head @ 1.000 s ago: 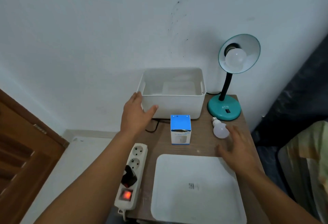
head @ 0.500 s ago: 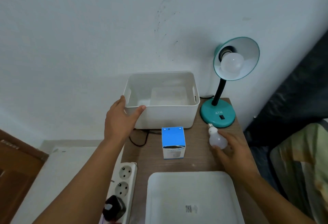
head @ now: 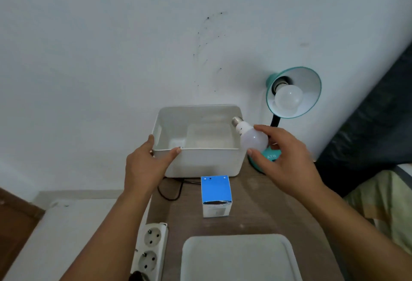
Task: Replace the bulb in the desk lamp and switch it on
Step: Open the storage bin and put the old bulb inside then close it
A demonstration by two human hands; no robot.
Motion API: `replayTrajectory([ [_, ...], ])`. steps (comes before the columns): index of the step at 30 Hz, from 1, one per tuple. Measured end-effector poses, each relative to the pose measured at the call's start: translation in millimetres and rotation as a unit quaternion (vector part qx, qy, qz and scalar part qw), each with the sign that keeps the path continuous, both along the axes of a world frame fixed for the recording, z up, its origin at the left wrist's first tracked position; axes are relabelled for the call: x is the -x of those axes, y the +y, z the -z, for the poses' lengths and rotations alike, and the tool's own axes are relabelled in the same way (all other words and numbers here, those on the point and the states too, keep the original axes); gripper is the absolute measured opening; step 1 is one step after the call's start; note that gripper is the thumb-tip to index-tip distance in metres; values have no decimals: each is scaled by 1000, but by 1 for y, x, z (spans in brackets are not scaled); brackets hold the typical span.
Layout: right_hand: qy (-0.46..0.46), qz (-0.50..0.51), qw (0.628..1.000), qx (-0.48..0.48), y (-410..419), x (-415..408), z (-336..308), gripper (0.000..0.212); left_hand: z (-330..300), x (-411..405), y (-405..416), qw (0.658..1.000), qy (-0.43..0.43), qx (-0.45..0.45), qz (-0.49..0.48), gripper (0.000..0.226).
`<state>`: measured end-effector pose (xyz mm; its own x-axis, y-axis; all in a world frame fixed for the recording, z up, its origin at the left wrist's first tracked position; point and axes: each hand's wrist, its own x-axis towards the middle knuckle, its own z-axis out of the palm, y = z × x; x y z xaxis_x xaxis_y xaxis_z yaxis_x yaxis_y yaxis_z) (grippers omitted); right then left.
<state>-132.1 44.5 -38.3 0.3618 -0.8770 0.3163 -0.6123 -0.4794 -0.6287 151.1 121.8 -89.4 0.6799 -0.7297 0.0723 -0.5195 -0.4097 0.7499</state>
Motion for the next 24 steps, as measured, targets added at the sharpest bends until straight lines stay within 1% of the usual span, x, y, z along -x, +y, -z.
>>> replayTrajectory([
  [6,117,-45,992,-24,-53,-53,3,53,-4,-3,-1,1000,1,-20,1,97],
  [9,191,-53,980,-35,-68,-74,4,53,-7,-3,-1,999,-1,-31,5,97],
  [13,279,-40,959,-17,-79,-90,12,51,-8,-3,-1,999,7,-34,10,97],
  [15,297,-31,954,-19,-80,-93,18,51,-6,-5,-1,999,11,-34,9,100],
  [18,300,-20,953,-24,-81,-95,21,51,-3,-6,0,999,18,-33,10,102],
  [24,294,-19,955,-31,-78,-93,16,56,-6,-5,1,999,22,-27,14,98],
])
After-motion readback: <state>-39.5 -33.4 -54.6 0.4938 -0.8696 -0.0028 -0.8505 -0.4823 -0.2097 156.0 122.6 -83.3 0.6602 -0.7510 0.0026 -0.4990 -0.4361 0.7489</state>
